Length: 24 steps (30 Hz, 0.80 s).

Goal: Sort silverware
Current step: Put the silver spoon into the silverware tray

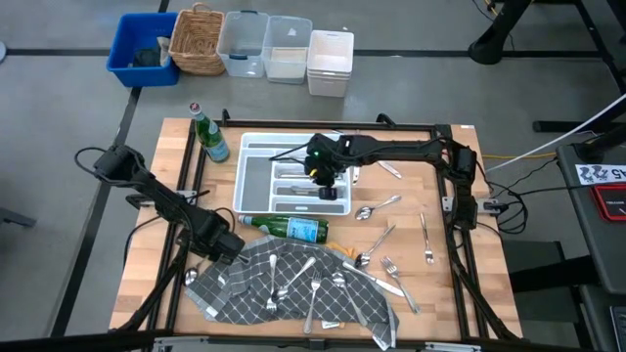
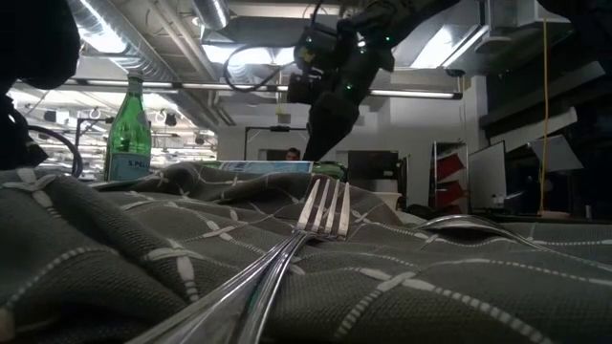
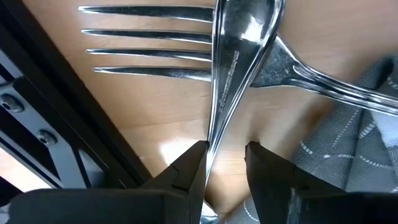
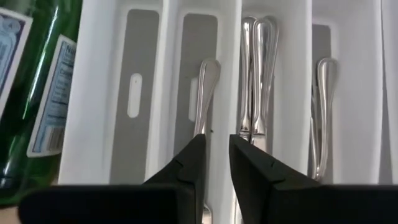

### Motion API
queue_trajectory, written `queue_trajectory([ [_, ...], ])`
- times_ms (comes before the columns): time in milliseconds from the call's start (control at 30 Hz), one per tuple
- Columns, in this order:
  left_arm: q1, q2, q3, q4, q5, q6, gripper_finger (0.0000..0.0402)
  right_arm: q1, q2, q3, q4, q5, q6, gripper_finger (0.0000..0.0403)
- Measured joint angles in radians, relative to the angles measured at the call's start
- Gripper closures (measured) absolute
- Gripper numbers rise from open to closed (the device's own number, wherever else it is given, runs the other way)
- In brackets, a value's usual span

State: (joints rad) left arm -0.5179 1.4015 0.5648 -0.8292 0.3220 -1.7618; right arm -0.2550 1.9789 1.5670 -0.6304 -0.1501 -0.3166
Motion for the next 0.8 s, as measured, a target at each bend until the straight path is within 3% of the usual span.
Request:
queue_trajectory([
  [367, 0.022, -0.001, 0.044, 0.068, -0.011, 0.042, 0.0302, 0.000, 0.000, 0.019, -0.023, 0.000, -0.032, 0.0331],
  [800, 0.022, -0.001, 0.045, 0.009, 0.002, -0.018, 0.0302, 0.000, 0.000, 0.019, -0.023, 0.000, -0.033, 0.0331],
])
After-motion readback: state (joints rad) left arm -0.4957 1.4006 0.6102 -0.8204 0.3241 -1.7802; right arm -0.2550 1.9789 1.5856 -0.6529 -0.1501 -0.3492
